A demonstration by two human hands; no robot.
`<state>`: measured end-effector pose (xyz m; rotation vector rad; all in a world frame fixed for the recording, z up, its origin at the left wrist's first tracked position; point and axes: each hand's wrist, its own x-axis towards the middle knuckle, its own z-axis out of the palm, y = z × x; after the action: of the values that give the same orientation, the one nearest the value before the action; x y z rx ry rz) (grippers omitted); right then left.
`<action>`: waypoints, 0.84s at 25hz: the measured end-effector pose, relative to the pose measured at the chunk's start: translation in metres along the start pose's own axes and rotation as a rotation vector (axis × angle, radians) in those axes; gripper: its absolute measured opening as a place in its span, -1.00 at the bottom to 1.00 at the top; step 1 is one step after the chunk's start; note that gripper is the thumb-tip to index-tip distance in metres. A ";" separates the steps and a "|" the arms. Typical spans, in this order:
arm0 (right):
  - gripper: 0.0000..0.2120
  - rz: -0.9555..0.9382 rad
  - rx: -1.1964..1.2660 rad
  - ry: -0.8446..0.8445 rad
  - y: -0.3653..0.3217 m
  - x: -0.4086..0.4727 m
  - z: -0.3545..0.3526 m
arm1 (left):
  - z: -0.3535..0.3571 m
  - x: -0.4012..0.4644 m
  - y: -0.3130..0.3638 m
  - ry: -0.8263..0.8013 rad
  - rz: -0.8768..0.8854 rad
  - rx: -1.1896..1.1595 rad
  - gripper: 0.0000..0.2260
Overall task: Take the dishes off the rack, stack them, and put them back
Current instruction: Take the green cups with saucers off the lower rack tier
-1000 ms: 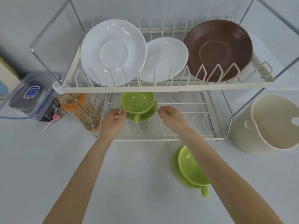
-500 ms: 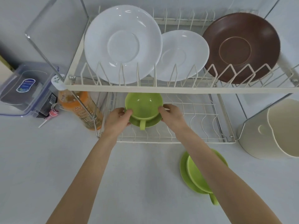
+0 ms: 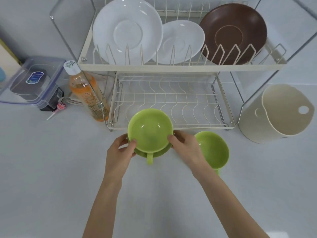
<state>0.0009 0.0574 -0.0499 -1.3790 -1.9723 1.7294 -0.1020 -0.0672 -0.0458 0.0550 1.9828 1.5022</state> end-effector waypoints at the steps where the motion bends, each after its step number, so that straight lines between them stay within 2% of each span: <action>1: -0.76 0.009 -0.001 -0.010 0.007 -0.008 0.000 | -0.001 -0.007 -0.007 0.001 -0.017 0.004 -0.70; 13: -0.72 0.149 -0.095 -0.035 0.048 -0.020 0.014 | -0.001 -0.014 -0.049 -0.057 -0.172 0.134 -0.65; 17: -0.73 0.129 -0.125 -0.012 0.049 -0.019 0.015 | 0.000 -0.014 -0.051 -0.061 -0.154 0.206 -0.52; 18: -0.71 0.122 -0.143 -0.001 0.049 -0.020 0.015 | 0.000 -0.014 -0.051 -0.059 -0.146 0.216 -0.58; 20: -0.68 0.087 -0.185 0.007 0.047 -0.021 0.014 | -0.001 -0.015 -0.049 -0.051 -0.113 0.266 -0.88; 21: -0.67 0.068 -0.204 0.007 0.047 -0.020 0.014 | -0.001 -0.014 -0.048 -0.045 -0.091 0.299 -0.91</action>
<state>0.0272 0.0285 -0.0854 -1.5298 -2.1730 1.5834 -0.0754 -0.0905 -0.0817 0.1212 2.1283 1.1292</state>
